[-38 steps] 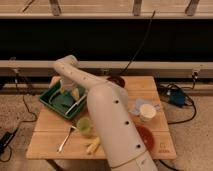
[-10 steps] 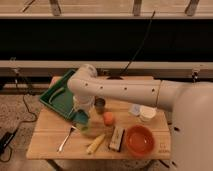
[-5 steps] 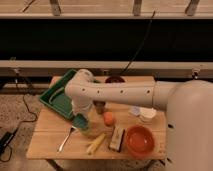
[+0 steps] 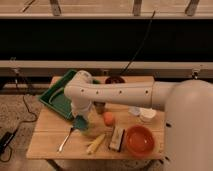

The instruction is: Place sponge in plastic cup

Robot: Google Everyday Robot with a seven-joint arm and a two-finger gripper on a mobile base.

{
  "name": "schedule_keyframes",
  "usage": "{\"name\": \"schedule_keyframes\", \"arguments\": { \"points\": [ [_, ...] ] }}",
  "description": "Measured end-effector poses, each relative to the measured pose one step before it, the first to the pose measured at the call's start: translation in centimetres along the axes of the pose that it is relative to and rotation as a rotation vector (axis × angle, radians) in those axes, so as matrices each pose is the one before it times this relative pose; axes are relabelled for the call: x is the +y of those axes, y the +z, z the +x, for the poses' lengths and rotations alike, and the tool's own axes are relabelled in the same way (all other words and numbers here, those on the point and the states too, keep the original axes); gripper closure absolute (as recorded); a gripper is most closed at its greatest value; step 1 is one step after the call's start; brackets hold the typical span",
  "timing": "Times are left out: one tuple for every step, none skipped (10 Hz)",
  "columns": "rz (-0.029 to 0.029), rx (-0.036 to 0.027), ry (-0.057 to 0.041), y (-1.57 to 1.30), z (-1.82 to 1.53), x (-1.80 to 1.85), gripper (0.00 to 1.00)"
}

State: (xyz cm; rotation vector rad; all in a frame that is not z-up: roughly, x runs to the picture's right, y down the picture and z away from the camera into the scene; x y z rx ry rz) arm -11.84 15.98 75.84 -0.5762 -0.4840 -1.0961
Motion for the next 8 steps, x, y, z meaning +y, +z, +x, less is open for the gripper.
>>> {"name": "schedule_keyframes", "arguments": {
  "points": [
    [-0.00426,-0.00203,0.00130,0.125,0.026,0.114,0.20],
    [-0.00575,-0.00150,0.00224,0.120,0.051,0.195,0.20],
    [-0.00010,-0.00132,0.00173,0.039,0.026,0.024,0.20],
    [0.00320,-0.00034,0.00578,-0.109,0.179,-0.025,0.20],
    [0.00834,-0.00400,0.00984,-0.228,0.294,-0.076,0.20],
    [0.00385,-0.00017,0.00885,-0.123,0.352,0.166,0.20],
    [0.00082,-0.00198,-0.00006,0.049,-0.043,-0.030,0.20],
    [-0.00024,0.00057,-0.00261,0.003,-0.057,-0.107,0.20]
  ]
}}
